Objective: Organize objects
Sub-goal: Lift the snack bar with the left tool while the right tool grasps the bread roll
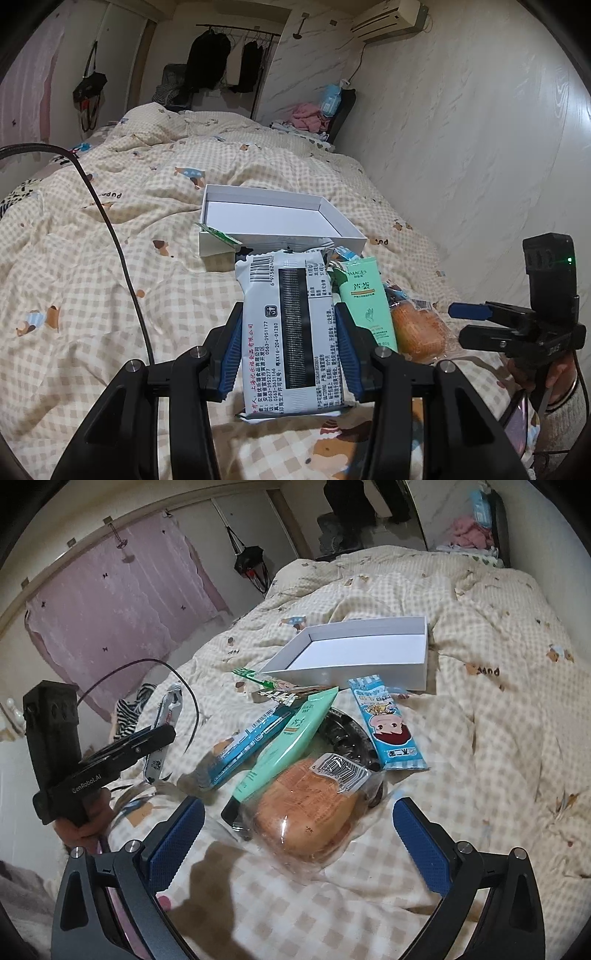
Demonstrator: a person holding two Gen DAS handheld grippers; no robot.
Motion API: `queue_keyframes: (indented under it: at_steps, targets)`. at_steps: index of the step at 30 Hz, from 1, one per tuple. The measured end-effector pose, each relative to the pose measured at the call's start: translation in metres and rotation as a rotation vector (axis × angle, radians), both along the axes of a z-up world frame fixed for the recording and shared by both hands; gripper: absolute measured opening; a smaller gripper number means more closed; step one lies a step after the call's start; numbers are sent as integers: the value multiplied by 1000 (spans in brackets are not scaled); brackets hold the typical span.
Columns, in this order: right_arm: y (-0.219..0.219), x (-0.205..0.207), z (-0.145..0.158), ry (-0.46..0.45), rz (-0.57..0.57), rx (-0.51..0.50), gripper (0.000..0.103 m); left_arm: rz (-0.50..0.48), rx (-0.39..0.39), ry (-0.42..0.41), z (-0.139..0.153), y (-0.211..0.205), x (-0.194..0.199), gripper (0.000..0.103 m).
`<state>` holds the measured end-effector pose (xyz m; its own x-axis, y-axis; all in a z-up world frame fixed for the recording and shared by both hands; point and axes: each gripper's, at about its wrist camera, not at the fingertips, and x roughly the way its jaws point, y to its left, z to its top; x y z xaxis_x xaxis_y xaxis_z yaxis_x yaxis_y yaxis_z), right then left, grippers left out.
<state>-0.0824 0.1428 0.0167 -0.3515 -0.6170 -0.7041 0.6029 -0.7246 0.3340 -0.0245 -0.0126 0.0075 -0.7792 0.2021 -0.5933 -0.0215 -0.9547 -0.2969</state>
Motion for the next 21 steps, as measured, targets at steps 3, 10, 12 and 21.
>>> queue_keyframes:
  at_steps: [3,10,12,21]
  targets:
    - [2,0,1,-4,-32,21,66,-2,-1,-5,-1,0,-1,50]
    - [16,0,9,-19,-77,-57,41,5,2,-6,-3,0,-1,50]
    - [21,-1,15,1,-98,-89,41,7,1,-6,-3,0,-2,50]
    - [11,-14,18,-143,-104,-14,44,8,-3,3,-3,3,-1,50]
